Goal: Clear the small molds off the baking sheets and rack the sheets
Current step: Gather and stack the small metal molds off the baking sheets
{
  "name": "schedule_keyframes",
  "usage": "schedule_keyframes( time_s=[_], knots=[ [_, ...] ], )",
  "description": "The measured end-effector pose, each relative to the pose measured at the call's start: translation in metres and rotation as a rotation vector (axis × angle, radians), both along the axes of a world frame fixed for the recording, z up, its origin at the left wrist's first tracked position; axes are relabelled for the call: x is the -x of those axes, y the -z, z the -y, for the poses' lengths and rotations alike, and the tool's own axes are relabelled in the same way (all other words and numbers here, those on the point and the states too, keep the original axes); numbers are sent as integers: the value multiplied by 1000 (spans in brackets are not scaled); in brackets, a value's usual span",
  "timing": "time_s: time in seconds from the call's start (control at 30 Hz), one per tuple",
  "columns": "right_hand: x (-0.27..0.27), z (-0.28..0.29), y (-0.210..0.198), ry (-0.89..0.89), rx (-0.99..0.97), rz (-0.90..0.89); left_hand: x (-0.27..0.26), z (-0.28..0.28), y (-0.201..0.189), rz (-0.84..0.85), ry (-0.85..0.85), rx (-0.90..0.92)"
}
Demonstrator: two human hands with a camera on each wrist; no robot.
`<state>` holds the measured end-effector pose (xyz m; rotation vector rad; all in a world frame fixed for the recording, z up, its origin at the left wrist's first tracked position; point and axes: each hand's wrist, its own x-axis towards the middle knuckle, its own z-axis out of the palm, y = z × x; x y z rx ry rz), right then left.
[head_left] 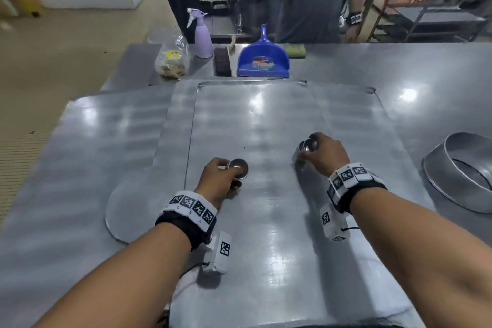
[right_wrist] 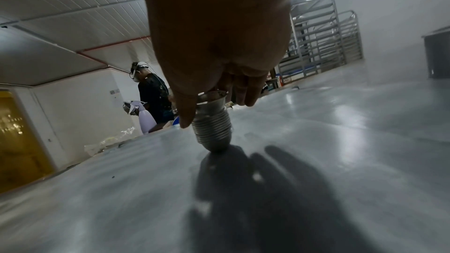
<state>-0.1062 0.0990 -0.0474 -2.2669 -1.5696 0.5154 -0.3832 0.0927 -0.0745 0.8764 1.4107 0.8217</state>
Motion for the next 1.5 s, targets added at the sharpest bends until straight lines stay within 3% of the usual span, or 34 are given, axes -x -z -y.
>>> schedule_keyframes(
  time_s=[0.33,0.63,0.77,1.0,1.2,1.5],
  knots=[
    [-2,-14,15,-115,29,-90,-6,0,14,-70,1,-36],
    [-2,12,21,-85,72,-17,-42,-52,6,-263,295,-188],
    [-1,33,29,-52,37,-6,-57,-63,6,-570,513,-263],
    [-10,65,33,-18,38,-94,-94,-50,9,-738,738,-397],
    [-62,106,24,21,55,-155,-158,-7,3,-660,853,-449],
    [-212,194,32,81,37,-219,-307,83,1,-604,915,-494]
  ],
)
